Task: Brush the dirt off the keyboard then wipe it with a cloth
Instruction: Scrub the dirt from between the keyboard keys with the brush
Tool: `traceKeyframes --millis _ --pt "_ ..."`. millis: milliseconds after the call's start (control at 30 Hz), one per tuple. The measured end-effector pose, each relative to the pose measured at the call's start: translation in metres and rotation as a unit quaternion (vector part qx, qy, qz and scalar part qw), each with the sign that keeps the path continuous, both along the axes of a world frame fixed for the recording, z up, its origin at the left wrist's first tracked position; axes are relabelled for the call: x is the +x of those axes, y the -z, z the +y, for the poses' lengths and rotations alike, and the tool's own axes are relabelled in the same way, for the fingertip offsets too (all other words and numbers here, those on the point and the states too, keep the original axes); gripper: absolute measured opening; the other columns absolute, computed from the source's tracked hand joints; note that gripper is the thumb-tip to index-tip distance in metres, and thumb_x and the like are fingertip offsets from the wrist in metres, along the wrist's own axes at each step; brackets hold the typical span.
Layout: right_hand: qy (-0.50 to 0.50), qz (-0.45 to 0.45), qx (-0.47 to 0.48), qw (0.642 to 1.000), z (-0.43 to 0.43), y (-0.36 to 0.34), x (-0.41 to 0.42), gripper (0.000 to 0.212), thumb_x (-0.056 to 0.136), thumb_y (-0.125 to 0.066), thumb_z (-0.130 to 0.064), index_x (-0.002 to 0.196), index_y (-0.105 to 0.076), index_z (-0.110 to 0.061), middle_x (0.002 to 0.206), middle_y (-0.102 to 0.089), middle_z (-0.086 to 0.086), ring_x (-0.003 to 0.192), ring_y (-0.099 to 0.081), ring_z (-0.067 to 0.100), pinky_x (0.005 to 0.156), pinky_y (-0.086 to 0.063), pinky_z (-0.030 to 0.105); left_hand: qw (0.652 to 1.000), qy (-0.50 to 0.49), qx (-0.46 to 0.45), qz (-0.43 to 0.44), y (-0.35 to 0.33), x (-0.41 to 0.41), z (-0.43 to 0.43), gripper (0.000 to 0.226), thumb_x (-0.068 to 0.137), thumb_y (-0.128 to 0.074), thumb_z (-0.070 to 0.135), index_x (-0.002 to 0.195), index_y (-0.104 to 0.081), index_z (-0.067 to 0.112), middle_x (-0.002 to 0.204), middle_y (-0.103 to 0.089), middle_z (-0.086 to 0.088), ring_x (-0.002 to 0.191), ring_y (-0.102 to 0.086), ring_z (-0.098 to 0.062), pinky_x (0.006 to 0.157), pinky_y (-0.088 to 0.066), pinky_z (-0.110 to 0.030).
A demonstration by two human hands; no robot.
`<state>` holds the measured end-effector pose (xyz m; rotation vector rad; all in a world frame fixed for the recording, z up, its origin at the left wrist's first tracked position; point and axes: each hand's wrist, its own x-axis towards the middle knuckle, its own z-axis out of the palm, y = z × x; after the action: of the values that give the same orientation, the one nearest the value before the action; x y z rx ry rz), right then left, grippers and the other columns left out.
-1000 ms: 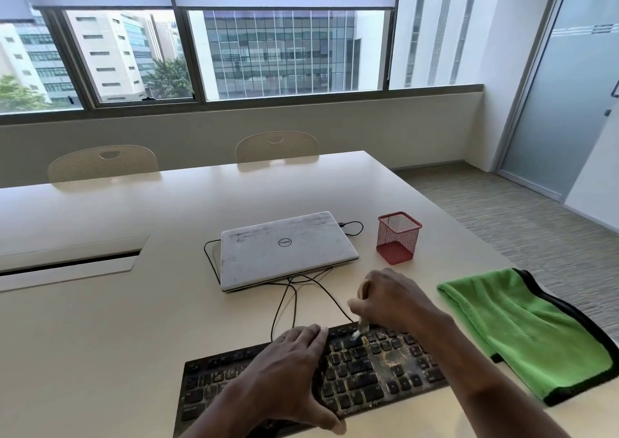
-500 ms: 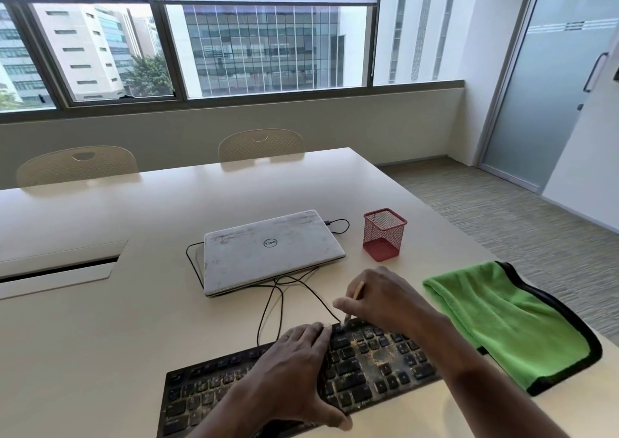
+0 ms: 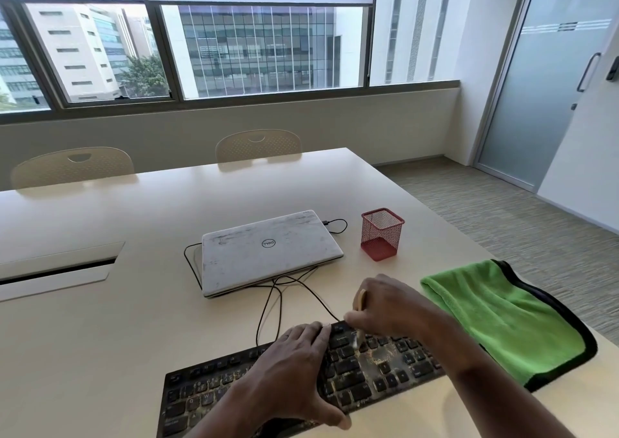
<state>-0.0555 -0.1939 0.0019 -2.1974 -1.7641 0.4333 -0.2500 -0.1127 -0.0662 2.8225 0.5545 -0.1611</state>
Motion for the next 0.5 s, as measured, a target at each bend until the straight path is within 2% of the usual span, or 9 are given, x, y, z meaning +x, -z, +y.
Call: traceKeyframes --millis 67,133,200,267,400,500 --pt "0.001 -0.002 -0.006 1.0 -0.003 -0.003 0.0 0.042 0.085 -0.066 -0.038 0.052 -0.056 -0.014 0.051 -0.053 -0.001 0.04 -0.039 0.01 0.044 -0.036 0.024 1.0 0.001 0.001 0.001 0.0 0.0 0.0 0.14 0.069 -0.065 0.088 0.162 0.007 0.012 0.171 -0.003 -0.006 0.155 -0.005 -0.02 0.116 0.005 -0.025" --pt "0.008 -0.008 0.03 0.999 -0.003 -0.005 0.0 0.046 0.086 -0.066 -0.044 0.053 -0.057 -0.013 0.052 -0.055 0.0 0.044 -0.042 0.012 0.048 -0.04 0.029 1.0 0.001 0.0 0.001 0.001 0.0 0.0 0.14 0.069 -0.065 0.088 0.162 0.007 0.012 0.171 -0.003 -0.006 0.155 -0.005 -0.02 0.116 0.005 -0.025" --pt "0.012 -0.001 0.07 0.997 -0.002 -0.005 0.001 0.047 0.087 -0.067 -0.049 0.058 -0.062 -0.013 0.055 -0.06 0.001 0.049 -0.047 0.012 0.052 -0.044 0.032 1.0 0.0 -0.001 0.002 0.001 0.0 0.0 0.14 0.068 -0.065 0.088 0.162 0.007 0.012 0.171 -0.003 -0.006 0.156 -0.005 -0.02 0.116 0.005 -0.026" --pt "-0.005 0.007 0.062 0.998 -0.002 -0.003 0.0 0.044 0.087 -0.067 -0.05 0.063 -0.068 -0.013 0.057 -0.063 0.001 0.048 -0.047 0.013 0.052 -0.044 0.032 1.0 -0.001 0.001 0.002 0.001 0.0 0.0 0.141 0.067 -0.065 0.089 0.162 0.007 0.013 0.171 -0.004 -0.006 0.155 -0.006 -0.02 0.118 0.003 -0.027" --pt "-0.025 0.052 -0.005 0.998 -0.01 0.003 -0.001 0.044 0.084 -0.066 -0.035 0.045 -0.054 -0.019 0.041 -0.048 -0.008 0.038 -0.035 0.009 0.046 -0.037 0.03 1.0 -0.005 -0.001 0.001 0.001 0.0 0.0 0.141 0.067 -0.065 0.089 0.162 0.007 0.012 0.171 -0.004 -0.006 0.155 -0.006 -0.02 0.119 0.002 -0.027" --pt "-0.014 0.044 0.009 0.999 -0.012 0.002 0.002 0.046 0.084 -0.064 -0.036 0.045 -0.05 -0.016 0.043 -0.045 -0.005 0.04 -0.034 0.01 0.046 -0.036 0.032 1.0 -0.005 -0.004 0.0 0.0 -0.001 -0.001 0.141 0.068 -0.065 0.088 0.161 0.008 0.012 0.171 -0.003 -0.006 0.155 -0.005 -0.019 0.117 0.003 -0.026"
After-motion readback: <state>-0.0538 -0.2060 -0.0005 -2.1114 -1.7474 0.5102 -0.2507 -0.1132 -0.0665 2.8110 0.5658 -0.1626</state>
